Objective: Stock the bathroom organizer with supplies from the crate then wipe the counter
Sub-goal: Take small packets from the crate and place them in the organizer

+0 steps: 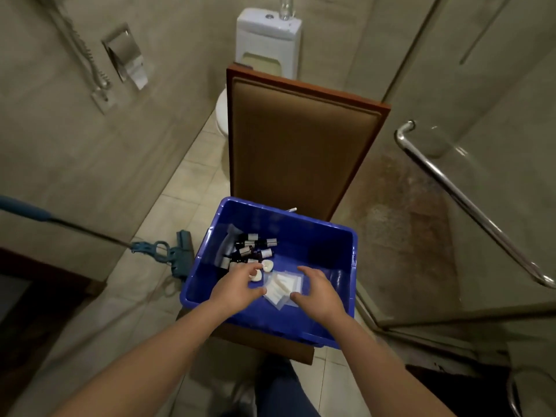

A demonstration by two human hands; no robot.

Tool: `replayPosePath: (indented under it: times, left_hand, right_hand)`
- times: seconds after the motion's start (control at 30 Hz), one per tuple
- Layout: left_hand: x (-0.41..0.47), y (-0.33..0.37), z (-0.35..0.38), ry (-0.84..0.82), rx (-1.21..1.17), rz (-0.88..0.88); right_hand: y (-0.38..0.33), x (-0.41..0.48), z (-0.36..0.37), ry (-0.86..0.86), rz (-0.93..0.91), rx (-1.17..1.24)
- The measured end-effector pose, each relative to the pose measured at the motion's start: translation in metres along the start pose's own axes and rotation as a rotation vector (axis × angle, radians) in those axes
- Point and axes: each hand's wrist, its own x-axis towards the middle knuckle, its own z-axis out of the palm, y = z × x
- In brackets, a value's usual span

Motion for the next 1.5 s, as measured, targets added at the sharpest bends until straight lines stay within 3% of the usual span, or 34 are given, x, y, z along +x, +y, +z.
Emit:
replayPosePath:
  times: [0.53, 0.8, 1.27, 1.5]
  left_hand:
    - [0.114, -0.046, 0.07, -0.134, -0.049, -0.26]
    - [0.157, -0.073, 0.108, -0.202, 0.08, -0.251]
    - [0.187, -0.087, 0.148, -0.071, 0.461, -0.137]
    - [0.185, -0.1, 0.15, -0.065, 0.384, -0.117]
  right_hand:
    - [0.08, 0.131, 0.046, -0.262, 0.153, -0.019]
    - [0.107, 0.181, 0.084, -0.244, 0.179, -0.02]
    - [0.134, 0.218, 0.12, -0.214, 0.127, -0.171]
    - [0.132, 0.222, 0.126, -0.19, 0.067, -0.308]
